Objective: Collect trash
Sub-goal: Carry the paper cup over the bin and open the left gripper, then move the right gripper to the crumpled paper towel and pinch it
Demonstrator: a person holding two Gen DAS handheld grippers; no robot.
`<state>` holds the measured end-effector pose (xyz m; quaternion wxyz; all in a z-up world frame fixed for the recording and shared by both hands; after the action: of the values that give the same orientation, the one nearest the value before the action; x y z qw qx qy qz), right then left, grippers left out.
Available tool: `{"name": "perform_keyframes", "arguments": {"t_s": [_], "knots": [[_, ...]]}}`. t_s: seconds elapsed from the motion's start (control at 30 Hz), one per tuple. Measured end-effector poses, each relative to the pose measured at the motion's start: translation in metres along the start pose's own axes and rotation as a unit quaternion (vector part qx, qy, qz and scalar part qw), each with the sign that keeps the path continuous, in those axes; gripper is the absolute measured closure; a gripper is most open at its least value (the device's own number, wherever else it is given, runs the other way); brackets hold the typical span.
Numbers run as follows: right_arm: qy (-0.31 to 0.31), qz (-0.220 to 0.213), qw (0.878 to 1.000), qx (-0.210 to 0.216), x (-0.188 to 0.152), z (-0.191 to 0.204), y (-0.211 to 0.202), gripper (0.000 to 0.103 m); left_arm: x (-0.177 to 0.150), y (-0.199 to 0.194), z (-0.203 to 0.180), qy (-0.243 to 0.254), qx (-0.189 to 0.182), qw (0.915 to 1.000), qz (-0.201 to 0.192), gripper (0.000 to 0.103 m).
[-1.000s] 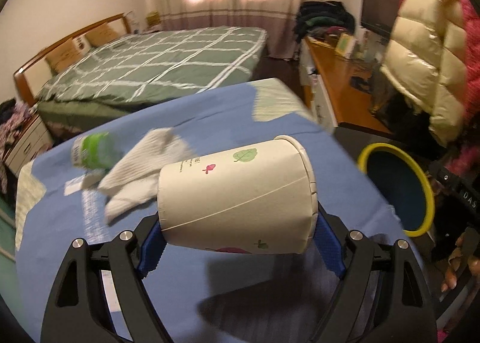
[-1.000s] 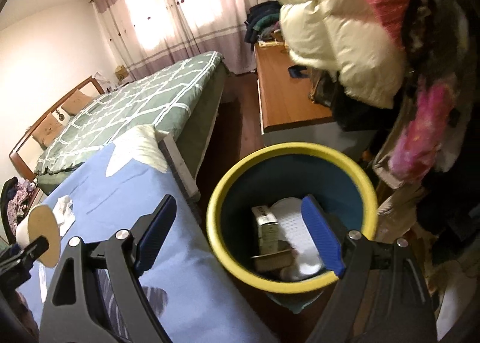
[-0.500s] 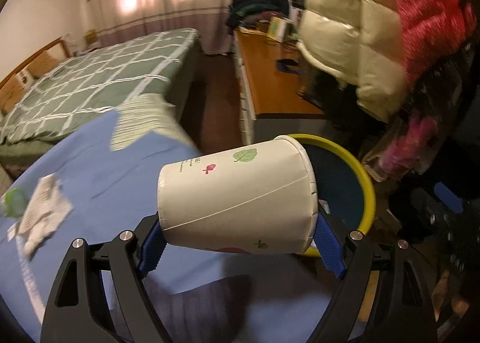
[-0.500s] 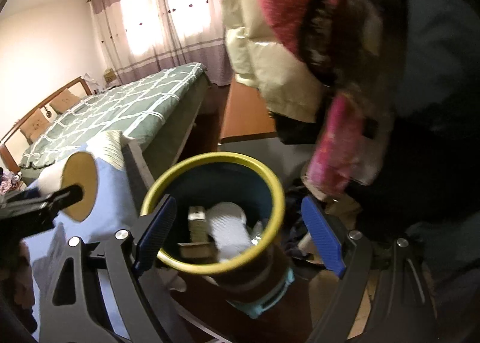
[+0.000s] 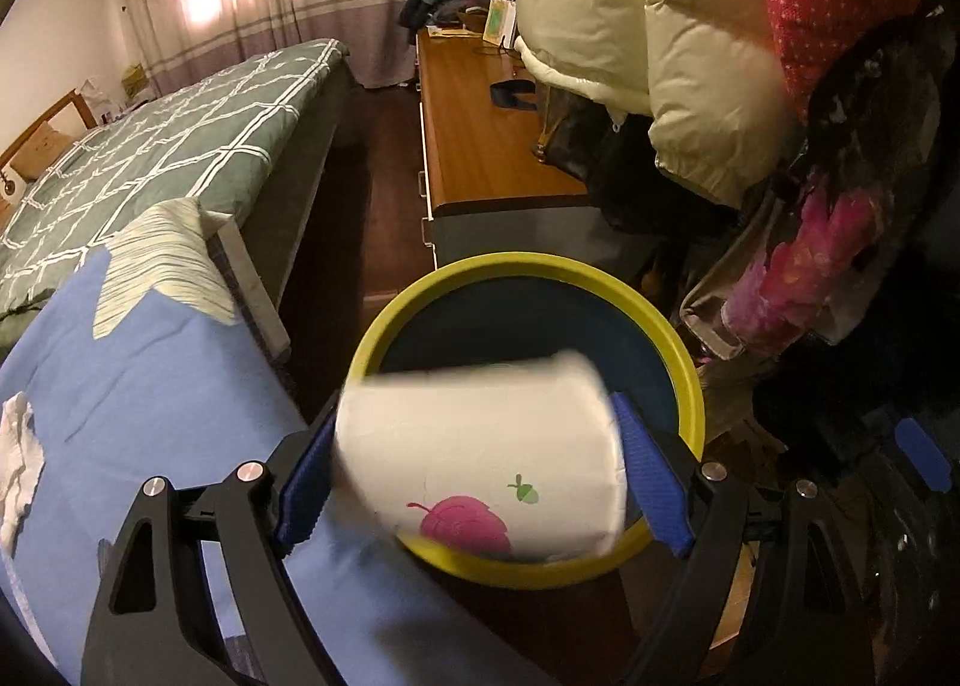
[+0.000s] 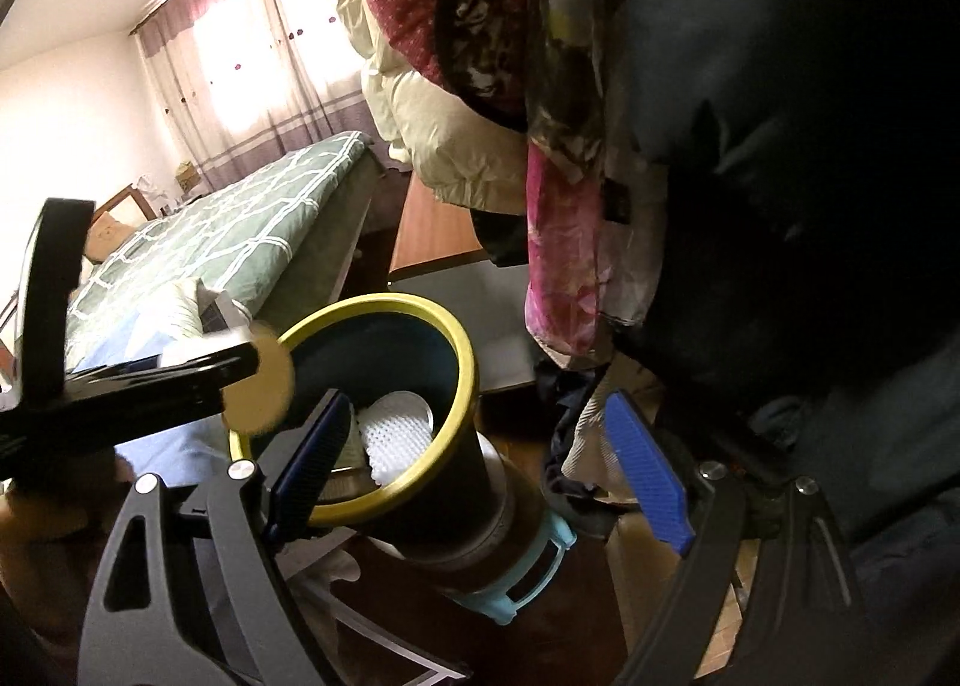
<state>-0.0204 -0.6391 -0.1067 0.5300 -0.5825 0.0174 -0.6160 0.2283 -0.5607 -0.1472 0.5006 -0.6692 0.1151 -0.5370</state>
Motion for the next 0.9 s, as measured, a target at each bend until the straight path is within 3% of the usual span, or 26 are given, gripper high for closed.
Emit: {"name": "perform_keyframes", "arguments": {"t_s": [0.27, 0.4, 0.53, 0.77, 0.9], "knots": [[-0.004, 0.008, 1.000, 0.002, -0.006, 0.007, 0.007, 0.021, -0.008, -0.025, 0.030, -0.031, 0.007, 0.9992, -0.023, 0.013], [-0.016, 0.016, 1.000, 0.007, -0.013, 0.019, 0.010, 0.020, -0.028, -0.054, 0.064, -0.063, 0.013, 0.9971, -0.040, 0.012], [-0.036, 0.026, 0.999, 0.019, -0.022, 0.039, 0.013, 0.020, -0.061, -0.090, 0.108, -0.100, 0.045, 0.9918, -0.066, 0.010], [-0.083, 0.040, 0.995, 0.042, -0.036, 0.091, 0.014, 0.020, -0.140, -0.158, 0.201, -0.166, 0.134, 0.9725, -0.093, 0.009], [-0.117, 0.044, 0.990, 0.062, -0.043, 0.136, 0.013, 0.020, -0.191, -0.196, 0.258, -0.202, 0.195, 0.9548, -0.098, 0.009]]}}
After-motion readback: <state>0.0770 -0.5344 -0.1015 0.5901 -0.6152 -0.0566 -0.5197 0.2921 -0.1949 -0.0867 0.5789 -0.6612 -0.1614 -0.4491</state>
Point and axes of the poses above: each gripper's, at about its wrist camera, not at the fingertips, and y roughly the way its jaws point, z to its left, x to its top, the point moved 5 cm from there along y, roughly the way its jaws point, and after that the axes turned 8 degrees about y, right-handed, at the moved point
